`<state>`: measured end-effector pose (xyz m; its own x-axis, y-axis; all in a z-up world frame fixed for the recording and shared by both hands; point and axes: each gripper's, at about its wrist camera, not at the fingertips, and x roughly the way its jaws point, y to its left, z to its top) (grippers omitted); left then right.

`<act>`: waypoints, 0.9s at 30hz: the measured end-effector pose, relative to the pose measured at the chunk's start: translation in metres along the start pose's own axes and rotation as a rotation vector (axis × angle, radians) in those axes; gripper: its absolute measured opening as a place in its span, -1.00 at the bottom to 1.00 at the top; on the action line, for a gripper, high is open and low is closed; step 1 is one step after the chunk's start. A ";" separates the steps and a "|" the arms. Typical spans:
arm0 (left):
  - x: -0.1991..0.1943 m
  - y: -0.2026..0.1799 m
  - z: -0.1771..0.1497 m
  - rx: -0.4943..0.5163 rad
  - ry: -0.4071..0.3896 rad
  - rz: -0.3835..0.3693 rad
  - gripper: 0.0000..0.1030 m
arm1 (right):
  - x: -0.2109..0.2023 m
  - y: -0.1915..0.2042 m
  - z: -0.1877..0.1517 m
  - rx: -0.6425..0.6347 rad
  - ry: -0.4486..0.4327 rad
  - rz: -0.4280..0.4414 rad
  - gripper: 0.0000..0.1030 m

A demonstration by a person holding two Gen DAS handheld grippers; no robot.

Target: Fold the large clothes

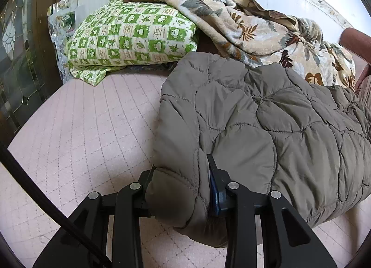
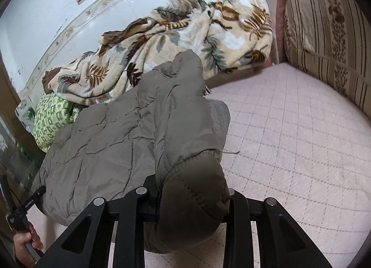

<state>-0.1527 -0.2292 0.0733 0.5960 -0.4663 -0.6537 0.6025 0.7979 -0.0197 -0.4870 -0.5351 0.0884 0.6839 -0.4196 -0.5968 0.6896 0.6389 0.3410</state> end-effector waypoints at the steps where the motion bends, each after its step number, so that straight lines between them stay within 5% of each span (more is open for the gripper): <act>1: -0.003 -0.001 0.001 0.005 -0.002 0.002 -0.34 | -0.003 0.002 0.000 -0.011 -0.005 -0.003 -0.41; 15: -0.059 -0.002 -0.008 0.018 -0.029 -0.029 -0.35 | -0.052 0.013 -0.004 -0.065 -0.022 -0.001 -0.41; 27: -0.127 0.010 -0.068 -0.019 -0.014 -0.040 -0.34 | -0.115 0.008 -0.050 -0.051 -0.017 -0.012 -0.41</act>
<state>-0.2586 -0.1361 0.1042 0.5797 -0.5029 -0.6411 0.6156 0.7858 -0.0598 -0.5727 -0.4494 0.1234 0.6798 -0.4382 -0.5881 0.6852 0.6654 0.2962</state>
